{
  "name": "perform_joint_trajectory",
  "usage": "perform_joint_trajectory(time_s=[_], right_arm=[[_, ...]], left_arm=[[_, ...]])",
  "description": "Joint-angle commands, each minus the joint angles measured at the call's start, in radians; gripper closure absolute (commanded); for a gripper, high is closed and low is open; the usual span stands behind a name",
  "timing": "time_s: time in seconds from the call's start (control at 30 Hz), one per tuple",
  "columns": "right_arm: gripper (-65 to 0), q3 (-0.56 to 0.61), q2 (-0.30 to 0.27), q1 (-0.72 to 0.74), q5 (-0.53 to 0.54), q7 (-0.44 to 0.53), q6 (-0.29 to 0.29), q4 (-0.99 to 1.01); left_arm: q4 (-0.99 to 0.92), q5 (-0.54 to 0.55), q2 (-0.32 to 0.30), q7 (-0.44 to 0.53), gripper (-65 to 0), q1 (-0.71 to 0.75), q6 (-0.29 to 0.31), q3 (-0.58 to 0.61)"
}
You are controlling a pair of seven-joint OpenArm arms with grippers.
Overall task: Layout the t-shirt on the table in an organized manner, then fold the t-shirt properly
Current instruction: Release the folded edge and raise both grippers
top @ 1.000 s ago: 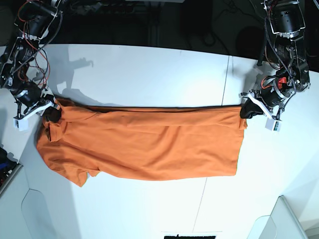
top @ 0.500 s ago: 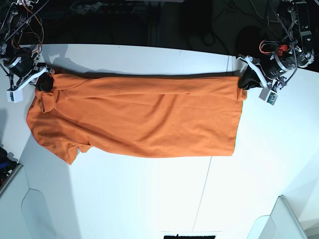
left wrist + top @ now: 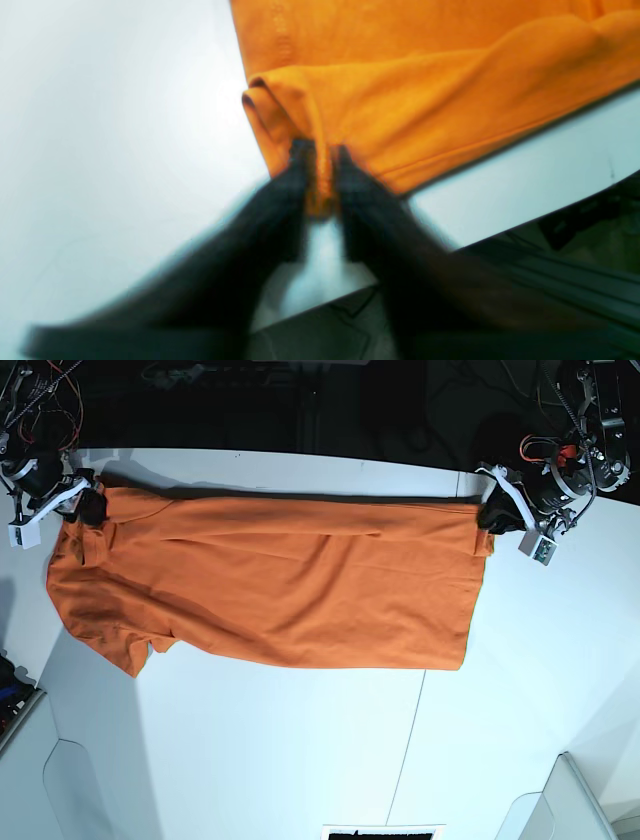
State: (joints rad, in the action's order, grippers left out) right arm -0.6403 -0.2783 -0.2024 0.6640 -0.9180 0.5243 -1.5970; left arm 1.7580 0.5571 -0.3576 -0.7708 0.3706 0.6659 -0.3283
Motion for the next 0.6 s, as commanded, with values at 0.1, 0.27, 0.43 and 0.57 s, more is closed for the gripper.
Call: perform_joint_trajectory(time_s=[0.1, 0.27, 0.43, 0.57], right_arm=[[-30.8, -0.025, -0.039, 0.008, 0.014, 0.048, 0.003, -0.018], [-30.8, -0.097, -0.085, 0.009, 0.035, 0.050, 0.003, -0.018], [-30.8, -0.157, -0.109, 0.027, 0.068, 0.053, 0.003, -0.018], [-30.8, -0.163, -0.109, 0.047, 0.066, 0.054, 0.002, -0.018]], left_arm=[[0.018, 0.085, -0.014, -0.024, -32.0, -0.004, 0.004, -0.018], [0.048, 0.150, -0.014, -0.042, -32.0, -0.005, 0.004, -0.101], [0.097, 0.240, -0.047, -0.037, -32.0, -0.006, 0.012, -0.164], [0.101, 0.239, -0.072, -0.010, -32.0, -0.011, 0.012, -0.164]])
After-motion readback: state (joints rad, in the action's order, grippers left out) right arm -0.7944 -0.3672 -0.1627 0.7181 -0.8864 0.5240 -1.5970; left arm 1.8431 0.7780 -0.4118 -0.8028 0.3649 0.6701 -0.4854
